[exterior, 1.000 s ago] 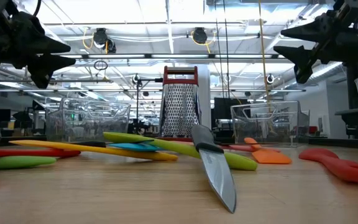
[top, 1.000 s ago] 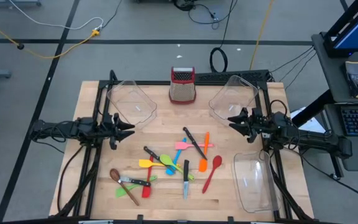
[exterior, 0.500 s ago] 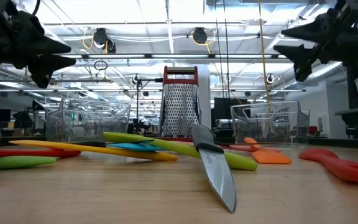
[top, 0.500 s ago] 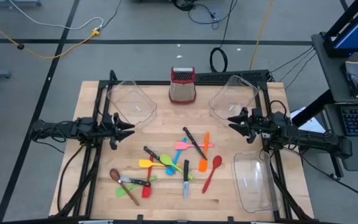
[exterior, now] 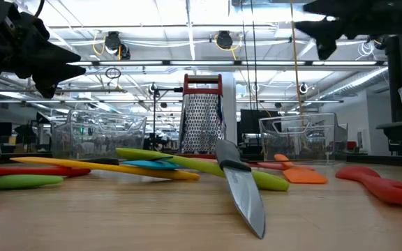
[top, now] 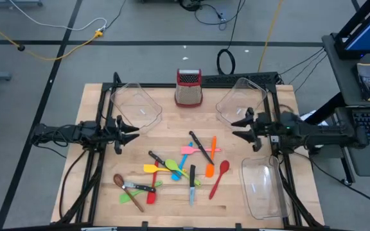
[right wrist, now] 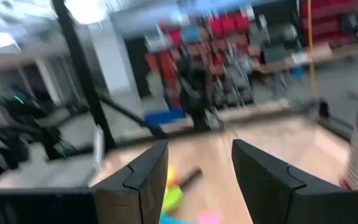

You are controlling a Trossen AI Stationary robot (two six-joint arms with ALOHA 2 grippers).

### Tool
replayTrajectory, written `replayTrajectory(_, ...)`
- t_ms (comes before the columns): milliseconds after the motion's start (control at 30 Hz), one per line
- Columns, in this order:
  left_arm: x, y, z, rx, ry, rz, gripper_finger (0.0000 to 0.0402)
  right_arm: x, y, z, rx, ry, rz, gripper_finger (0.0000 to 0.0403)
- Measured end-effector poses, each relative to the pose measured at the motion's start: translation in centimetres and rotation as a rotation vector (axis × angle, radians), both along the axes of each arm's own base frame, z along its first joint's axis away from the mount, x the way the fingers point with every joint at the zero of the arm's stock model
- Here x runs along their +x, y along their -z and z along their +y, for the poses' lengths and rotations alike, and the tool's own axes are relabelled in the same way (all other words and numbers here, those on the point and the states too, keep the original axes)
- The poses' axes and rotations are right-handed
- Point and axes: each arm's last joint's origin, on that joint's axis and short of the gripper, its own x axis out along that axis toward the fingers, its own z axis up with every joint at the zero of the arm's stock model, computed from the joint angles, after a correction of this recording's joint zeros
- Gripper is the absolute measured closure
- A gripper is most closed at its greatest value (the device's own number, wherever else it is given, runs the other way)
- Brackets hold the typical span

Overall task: Pick & Place Kitchen Items
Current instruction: Put the right black knife into the top left transparent bin

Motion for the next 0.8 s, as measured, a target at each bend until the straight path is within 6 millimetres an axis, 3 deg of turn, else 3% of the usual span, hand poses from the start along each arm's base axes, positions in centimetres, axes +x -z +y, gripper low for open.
replayTrajectory(467,0.0,0.1,0.0,0.008,0.001,0.016,0.0245,10.7,-1.5,3.3,-0.287,0.094,0.377,0.0210)
replayTrajectory(800,0.0,0.2,0.0,0.008,0.010,0.021,0.0245,16.5,0.4,3.9,-0.365,0.063,0.583,0.0152)
